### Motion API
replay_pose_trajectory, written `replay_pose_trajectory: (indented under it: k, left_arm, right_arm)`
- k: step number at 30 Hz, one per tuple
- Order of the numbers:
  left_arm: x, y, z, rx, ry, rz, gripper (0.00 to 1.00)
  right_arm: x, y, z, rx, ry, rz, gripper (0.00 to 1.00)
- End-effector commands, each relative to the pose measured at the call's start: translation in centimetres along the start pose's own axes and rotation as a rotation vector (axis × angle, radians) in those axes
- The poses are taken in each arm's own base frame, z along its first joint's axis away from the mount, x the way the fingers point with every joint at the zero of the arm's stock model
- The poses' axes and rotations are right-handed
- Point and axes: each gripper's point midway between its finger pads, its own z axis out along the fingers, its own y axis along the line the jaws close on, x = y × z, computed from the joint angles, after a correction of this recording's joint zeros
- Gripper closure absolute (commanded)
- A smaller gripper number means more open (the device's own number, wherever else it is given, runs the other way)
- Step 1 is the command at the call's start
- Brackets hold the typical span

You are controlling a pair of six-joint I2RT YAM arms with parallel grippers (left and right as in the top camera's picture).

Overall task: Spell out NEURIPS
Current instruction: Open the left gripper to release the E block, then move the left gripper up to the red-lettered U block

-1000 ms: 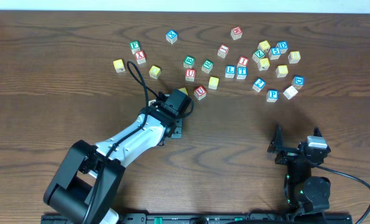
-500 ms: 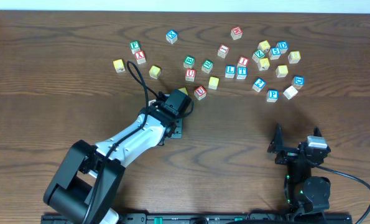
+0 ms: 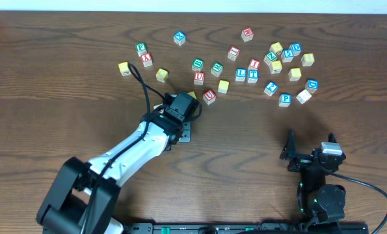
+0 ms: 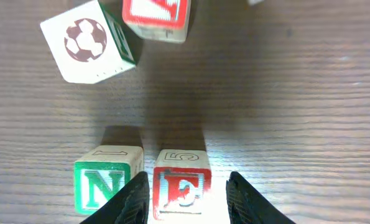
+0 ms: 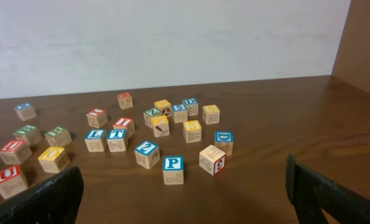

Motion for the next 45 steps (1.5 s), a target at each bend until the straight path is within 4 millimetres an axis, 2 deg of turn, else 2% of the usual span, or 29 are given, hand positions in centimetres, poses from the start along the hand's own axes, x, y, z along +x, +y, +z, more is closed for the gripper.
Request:
replay_pose_trajectory:
  k: [1, 8, 17, 23, 29, 31, 39, 45]
  left_arm:
    - [-0.9, 0.1, -1.3, 0.015, -0.042, -0.01, 0.6]
    - [-1.2, 0.2, -2.8, 0.028, -0.065, -0.014, 0.6]
    - [-1.5, 0.6, -5.7, 0.053, -0.112, -0.024, 0.59]
    - [-1.9, 0.8, -7.8, 0.077, -0.154, -0.033, 0.5]
    - [-2.1, 0.8, -8.8, 0.092, -0.182, -0.038, 0.31]
    - [-2.1, 0.8, -8.8, 0.092, -0.181, -0.038, 0.2]
    - [-2.1, 0.8, -8.8, 0.1, -0.173, -0.125, 0.18]
    - [-1.7, -0.5, -9.0, 0.172, -0.137, -0.136, 0.11]
  right_arm:
    - [0.2, 0.0, 0.0, 0.001, 0.008, -0.01, 0.01]
    - [0.2, 0.0, 0.0, 0.001, 0.008, -0.01, 0.01]
    - [0.2, 0.0, 0.0, 0.001, 0.008, -0.01, 0.01]
    - [0.2, 0.0, 0.0, 0.001, 0.008, -0.01, 0.01]
    - [0.2, 0.0, 0.0, 0.001, 0.008, -0.01, 0.01]
    - [0.2, 0.0, 0.0, 0.001, 0.008, -0.01, 0.01]
    - [0.2, 0.0, 0.0, 0.001, 0.008, -0.01, 0.01]
    - [0.2, 0.0, 0.0, 0.001, 0.008, -0.01, 0.01]
